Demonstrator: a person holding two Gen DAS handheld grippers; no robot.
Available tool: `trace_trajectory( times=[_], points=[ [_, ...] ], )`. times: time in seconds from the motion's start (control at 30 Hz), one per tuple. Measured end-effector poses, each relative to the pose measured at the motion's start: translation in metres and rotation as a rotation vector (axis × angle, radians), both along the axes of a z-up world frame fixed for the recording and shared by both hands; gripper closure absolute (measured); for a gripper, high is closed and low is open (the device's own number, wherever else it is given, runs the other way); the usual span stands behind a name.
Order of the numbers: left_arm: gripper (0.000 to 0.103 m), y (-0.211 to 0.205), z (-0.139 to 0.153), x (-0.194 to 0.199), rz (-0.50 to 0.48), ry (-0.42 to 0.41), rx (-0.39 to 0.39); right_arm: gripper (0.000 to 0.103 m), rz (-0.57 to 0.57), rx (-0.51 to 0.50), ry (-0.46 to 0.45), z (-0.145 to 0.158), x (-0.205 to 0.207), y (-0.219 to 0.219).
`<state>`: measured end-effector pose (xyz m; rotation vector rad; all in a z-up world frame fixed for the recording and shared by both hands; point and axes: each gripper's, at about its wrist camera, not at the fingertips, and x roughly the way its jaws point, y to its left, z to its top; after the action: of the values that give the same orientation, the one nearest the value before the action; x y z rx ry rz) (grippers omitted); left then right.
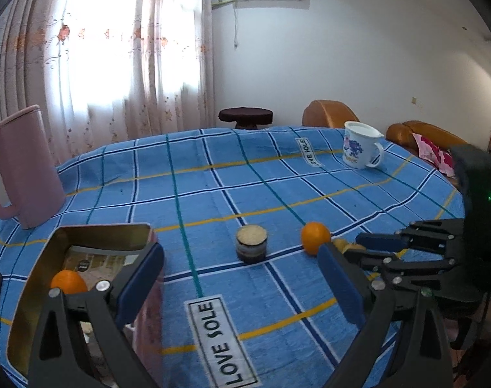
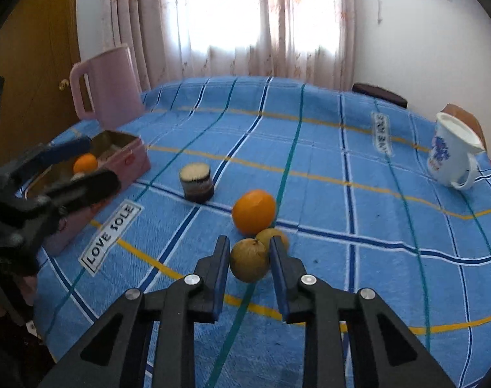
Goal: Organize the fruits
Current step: 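Grasp a small yellow fruit with the right tool while the left tool approaches an orange, then grasp an orange with the left tool while the right tool holds the yellow fruit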
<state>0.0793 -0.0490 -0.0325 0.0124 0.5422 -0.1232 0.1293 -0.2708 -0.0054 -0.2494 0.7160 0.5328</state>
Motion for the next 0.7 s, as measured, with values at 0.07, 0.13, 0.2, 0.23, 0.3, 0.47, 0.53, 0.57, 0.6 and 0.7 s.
trace_trajectory(
  times=[0.07, 0.13, 0.2, 0.23, 0.3, 0.47, 0.53, 0.57, 0.6, 0.7],
  points=[
    [0.005, -0.005, -0.002, 0.006, -0.012, 0.016, -0.002, 0.077, -0.032, -0.001, -0.03, 0.004, 0.002, -0.007],
    [0.005, -0.012, -0.004, 0.013, -0.032, 0.038, -0.014, 0.077, -0.065, 0.023, -0.044, 0.01, 0.009, -0.016],
    [0.006, -0.022, -0.007, 0.024, -0.05, 0.061, -0.017, 0.077, -0.096, 0.049, -0.055, 0.015, 0.016, -0.026],
    [0.006, -0.025, -0.009, 0.026, -0.056, 0.071, -0.019, 0.077, -0.112, 0.063, -0.06, 0.016, 0.019, -0.031],
    [0.011, -0.034, -0.012, 0.035, -0.082, 0.097, -0.029, 0.077, -0.141, 0.074, -0.073, 0.018, 0.023, -0.038],
    [0.024, -0.055, -0.018, 0.054, -0.124, 0.137, -0.016, 0.077, -0.164, 0.097, -0.072, 0.015, 0.027, -0.047],
    [0.033, -0.061, -0.022, 0.063, -0.133, 0.163, -0.025, 0.077, -0.165, 0.094, -0.088, 0.016, 0.025, -0.046],
    [0.038, -0.064, -0.024, 0.066, -0.139, 0.173, -0.024, 0.077, -0.163, 0.095, -0.086, 0.016, 0.025, -0.046],
    [0.041, -0.068, -0.026, 0.07, -0.149, 0.185, -0.021, 0.077, -0.162, 0.1, -0.087, 0.017, 0.024, -0.048],
    [0.056, -0.073, -0.033, 0.081, -0.165, 0.231, -0.024, 0.077, -0.158, 0.111, -0.089, 0.017, 0.022, -0.049]
  ],
)
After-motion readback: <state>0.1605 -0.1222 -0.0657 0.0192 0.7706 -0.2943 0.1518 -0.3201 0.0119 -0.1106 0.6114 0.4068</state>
